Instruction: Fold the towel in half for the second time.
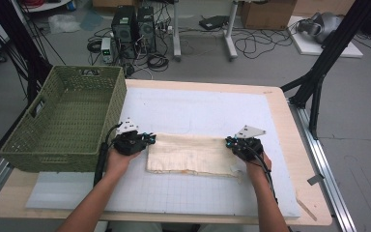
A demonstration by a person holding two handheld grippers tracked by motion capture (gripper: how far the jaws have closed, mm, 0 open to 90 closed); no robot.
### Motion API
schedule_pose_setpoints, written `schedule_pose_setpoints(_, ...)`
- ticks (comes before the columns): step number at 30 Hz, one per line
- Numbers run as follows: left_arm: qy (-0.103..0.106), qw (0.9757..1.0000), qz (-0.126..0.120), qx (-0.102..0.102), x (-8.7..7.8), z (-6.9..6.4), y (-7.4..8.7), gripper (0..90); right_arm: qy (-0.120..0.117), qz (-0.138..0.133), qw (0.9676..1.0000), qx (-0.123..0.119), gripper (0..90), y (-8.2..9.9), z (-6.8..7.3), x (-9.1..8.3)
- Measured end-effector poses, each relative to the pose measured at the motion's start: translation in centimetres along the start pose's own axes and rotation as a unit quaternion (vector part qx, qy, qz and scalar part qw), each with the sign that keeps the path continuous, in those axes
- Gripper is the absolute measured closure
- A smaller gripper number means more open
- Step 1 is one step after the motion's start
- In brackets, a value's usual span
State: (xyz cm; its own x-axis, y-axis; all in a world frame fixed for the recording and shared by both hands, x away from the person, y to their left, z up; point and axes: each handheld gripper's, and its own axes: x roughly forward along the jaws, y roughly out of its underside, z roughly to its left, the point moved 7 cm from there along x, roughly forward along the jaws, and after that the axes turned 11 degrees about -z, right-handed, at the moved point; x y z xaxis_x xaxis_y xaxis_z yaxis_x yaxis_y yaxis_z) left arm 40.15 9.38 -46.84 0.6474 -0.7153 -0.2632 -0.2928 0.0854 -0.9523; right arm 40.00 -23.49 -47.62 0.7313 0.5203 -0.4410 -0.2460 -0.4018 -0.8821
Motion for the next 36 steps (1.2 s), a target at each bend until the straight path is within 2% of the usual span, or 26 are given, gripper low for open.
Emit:
schedule_pose_setpoints(2,0.001,1.0000,-0.003,-0.001,-0.2,-0.3,-0.1,82.8,0.002,-0.011,0.9999,-0.004,84.7,0.0,0.2,-0.5)
schedule_pose_setpoints(4,0.004,1.0000,-0.002,0.008,-0.4,-0.5,-0.2,82.5,0.000,-0.022,0.9997,-0.005,84.8,0.1,0.5,-1.1)
schedule_pose_setpoints(16,0.016,0.9997,-0.006,0.017,-1.9,-1.3,-0.4,81.1,-0.016,-0.045,0.9983,-0.033,84.2,-0.1,2.1,-3.1)
schedule_pose_setpoints(22,0.023,0.9994,-0.002,0.027,-2.9,-2.0,0.4,79.0,-0.022,-0.048,0.9982,-0.028,83.1,0.3,2.7,-4.1)
schedule_pose_setpoints(36,0.030,0.9993,0.007,0.024,-4.0,-2.7,1.7,81.4,-0.032,-0.055,0.9979,-0.015,82.8,1.0,3.8,-5.4)
